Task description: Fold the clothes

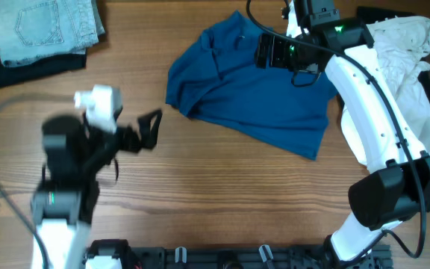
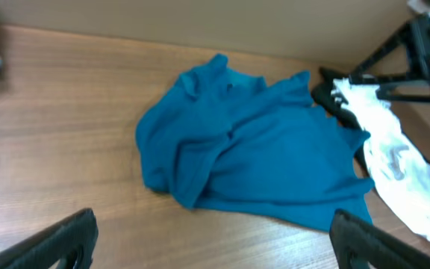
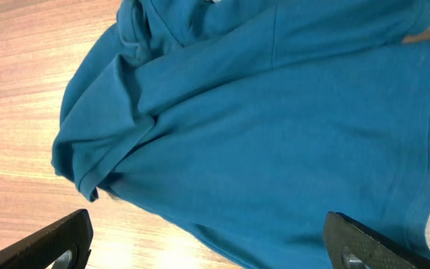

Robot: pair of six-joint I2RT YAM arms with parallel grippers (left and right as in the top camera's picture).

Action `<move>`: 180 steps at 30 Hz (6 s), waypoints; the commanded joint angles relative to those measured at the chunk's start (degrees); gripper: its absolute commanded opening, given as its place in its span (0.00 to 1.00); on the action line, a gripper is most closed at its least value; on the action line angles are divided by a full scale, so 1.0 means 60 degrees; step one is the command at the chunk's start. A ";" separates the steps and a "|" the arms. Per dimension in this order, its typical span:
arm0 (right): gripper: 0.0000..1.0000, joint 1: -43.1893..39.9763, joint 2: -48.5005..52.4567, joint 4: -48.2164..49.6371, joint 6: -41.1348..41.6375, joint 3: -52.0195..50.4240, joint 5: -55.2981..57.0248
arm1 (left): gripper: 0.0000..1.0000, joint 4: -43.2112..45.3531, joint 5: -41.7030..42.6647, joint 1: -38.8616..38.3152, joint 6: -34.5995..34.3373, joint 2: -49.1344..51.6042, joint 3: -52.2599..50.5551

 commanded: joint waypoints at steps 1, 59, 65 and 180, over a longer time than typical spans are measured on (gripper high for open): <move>1.00 -0.0011 0.0073 -0.0055 0.0044 0.0004 0.0168 | 1.00 -0.1763 0.0018 -0.1198 0.1089 0.2914 0.2463; 0.92 0.1803 0.0135 -0.0430 0.0871 -0.5635 -0.1479 | 0.04 -0.1887 -0.5482 0.3271 -0.3865 0.6717 0.3104; 0.91 0.1789 0.0135 0.0692 0.1293 -0.6342 -0.0627 | 0.04 -0.1869 -0.4980 0.3271 -0.3869 0.6717 0.3104; 0.70 -0.1333 0.1129 0.4630 0.1038 -0.5093 0.0801 | 0.04 0.0656 -0.3606 0.4801 -0.3847 1.1846 0.5730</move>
